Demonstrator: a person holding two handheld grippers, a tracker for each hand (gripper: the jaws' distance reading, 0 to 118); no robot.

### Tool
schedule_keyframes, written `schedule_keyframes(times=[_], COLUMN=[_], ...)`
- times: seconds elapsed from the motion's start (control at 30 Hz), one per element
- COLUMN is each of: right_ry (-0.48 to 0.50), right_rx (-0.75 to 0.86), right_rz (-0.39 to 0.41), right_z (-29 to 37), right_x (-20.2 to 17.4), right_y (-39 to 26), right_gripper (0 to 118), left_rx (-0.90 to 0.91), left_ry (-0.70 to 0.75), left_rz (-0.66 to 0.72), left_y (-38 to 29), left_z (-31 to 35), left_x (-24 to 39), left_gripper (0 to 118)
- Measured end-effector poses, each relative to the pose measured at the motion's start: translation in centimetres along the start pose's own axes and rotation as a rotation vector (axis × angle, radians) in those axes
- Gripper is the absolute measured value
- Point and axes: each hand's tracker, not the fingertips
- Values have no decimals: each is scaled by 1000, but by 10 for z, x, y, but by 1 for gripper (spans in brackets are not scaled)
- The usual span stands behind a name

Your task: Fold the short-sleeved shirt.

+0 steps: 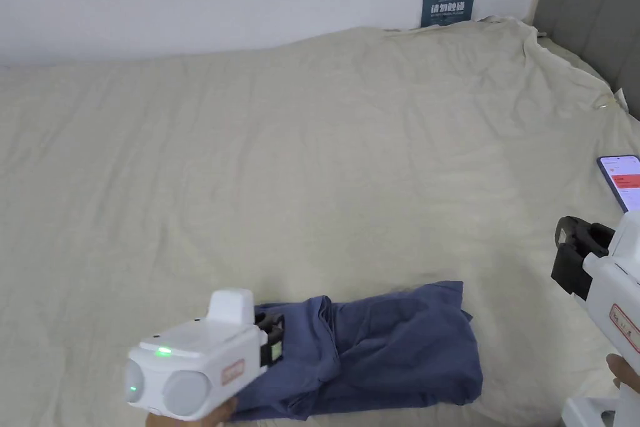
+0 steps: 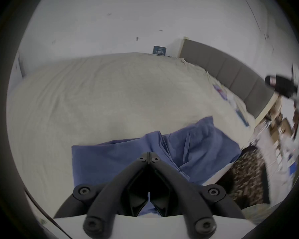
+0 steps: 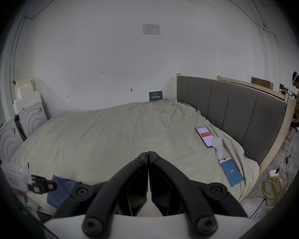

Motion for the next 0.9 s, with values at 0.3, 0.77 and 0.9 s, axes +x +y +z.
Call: schedule_keyframes(times=[0.3, 0.77, 0.9], right_ry=[31, 26, 15], right_rx=[-8, -37, -41], right_rz=[7, 23, 17], right_z=[-7, -10, -11], right_x=[-17, -22, -18], right_y=[1, -5, -7], right_gripper=[0, 0, 0], left_rx=[-89, -245, -254], left_ry=[-42, -115, -115], left_rz=[274, 324, 274], left_y=[11, -22, -21], left_z=[27, -31, -41], left_x=[-98, -130, -120], left_gripper=[101, 72, 66])
